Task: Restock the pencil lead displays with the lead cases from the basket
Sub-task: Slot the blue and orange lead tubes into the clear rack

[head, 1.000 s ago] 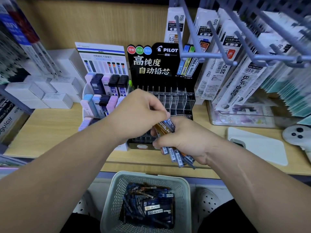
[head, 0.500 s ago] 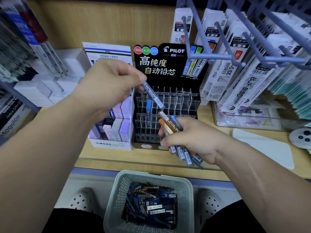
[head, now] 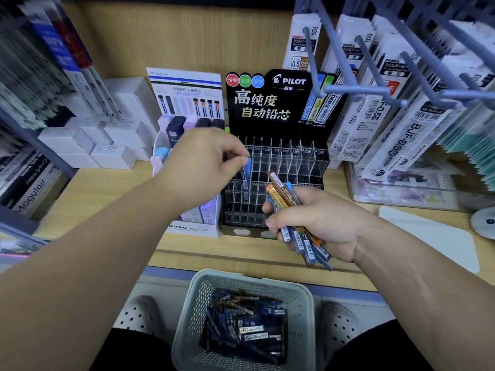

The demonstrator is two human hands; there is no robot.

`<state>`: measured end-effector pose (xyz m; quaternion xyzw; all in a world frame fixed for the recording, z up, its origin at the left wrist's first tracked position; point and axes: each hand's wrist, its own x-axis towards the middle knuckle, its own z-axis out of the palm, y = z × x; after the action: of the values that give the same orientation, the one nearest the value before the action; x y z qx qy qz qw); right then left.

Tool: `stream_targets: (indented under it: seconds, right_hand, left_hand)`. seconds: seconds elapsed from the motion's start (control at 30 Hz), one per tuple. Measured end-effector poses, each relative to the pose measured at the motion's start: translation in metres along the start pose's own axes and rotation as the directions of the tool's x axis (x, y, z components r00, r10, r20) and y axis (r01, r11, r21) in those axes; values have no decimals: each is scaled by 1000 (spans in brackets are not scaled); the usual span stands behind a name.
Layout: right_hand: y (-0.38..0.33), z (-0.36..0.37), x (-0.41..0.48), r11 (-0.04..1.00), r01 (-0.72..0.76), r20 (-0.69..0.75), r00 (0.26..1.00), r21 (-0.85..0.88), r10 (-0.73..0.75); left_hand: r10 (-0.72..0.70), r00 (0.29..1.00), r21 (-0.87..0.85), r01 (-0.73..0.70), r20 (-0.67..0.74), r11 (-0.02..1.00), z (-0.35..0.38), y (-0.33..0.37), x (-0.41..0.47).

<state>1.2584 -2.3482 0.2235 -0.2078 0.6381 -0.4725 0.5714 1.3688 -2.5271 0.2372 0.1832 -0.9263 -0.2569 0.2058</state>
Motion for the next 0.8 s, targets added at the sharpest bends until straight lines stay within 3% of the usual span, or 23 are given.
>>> stream_targets:
  seconds: [0.23,0.63,0.7,0.8]
  right_hand:
    - [1,-4,-1,995,10,-27,1000,-97,-12]
    - [-1,-3,1,997,69,-30,997,-36,-70]
    - [0,-4,0,996,74,-32,997,-41,-76]
    - [0,-4,0,992,86,-36,995,-89,-90]
  left_hand:
    - [148,988,128,-153,53,980,17,-13,-1]
    - [199,978,235,-210,69,949,15,-12,2]
    - [181,983,177,-182,23,967,12,-9,3]
    - [2,999,-136,-7,-36,991,8,5,3]
